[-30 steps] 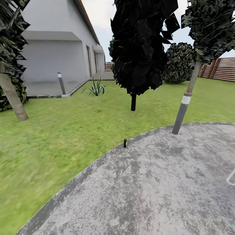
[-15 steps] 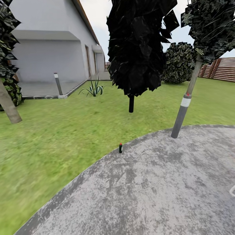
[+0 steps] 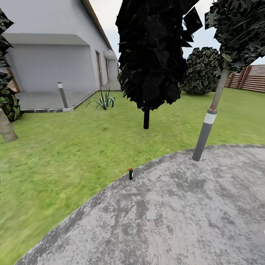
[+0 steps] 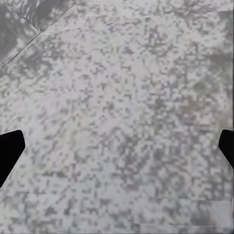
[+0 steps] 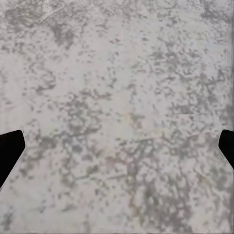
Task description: In the garden, pick up the pesticide atomizer on the floor and spray pesticide onto both trees until each tree trunk is fully covered.
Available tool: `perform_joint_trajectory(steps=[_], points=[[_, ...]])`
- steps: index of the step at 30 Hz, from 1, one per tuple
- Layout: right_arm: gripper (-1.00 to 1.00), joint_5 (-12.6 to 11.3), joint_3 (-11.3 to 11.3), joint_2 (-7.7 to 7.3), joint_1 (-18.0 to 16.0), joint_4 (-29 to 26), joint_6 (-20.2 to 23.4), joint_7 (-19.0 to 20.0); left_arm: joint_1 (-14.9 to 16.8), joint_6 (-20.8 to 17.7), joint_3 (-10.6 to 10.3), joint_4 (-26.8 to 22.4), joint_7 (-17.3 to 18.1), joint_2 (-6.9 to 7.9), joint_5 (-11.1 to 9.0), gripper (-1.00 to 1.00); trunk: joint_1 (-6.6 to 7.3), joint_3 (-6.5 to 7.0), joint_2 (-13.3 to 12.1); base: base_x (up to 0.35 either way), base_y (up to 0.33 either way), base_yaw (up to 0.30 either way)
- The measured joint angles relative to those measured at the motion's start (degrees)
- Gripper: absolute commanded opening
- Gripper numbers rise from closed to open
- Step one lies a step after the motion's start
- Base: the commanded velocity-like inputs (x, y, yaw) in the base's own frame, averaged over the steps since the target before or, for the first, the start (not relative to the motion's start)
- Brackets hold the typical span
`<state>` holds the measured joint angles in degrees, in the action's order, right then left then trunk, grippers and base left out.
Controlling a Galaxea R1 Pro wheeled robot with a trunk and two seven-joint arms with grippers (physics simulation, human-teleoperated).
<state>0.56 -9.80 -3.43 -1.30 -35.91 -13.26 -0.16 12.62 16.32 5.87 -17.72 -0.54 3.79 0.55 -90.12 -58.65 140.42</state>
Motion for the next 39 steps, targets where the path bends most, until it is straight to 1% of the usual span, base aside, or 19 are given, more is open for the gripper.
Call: perform_joint_trajectory(steps=[6, 9, 39], points=[[1.0, 0.0, 0.0, 0.0, 0.0, 0.0, 0.0, 0.0, 0.0, 0.0, 0.0, -0.05, -0.02, 0.0, 0.0, 1.0, 0.0, 0.0, 0.0, 0.28, -0.188, 0.246], [1.0, 0.0, 0.0, 0.0, 0.01, -0.01, 0.0, 0.01, 0.01, 0.0, 0.0, -0.02, -0.02, 0.0, 0.0, 1.0, 0.0, 0.0, 0.0, 0.28, -0.188, 0.077], [1.0, 0.03, 0.0, 0.0, 0.01, 0.01, 0.0, 0.08, 0.01, 0.0, 0.0, -0.07, 0.0, 0.0, 0.0, 1.0, 0.0, 0.0, 0.0, 0.28, -0.188, 0.005]])
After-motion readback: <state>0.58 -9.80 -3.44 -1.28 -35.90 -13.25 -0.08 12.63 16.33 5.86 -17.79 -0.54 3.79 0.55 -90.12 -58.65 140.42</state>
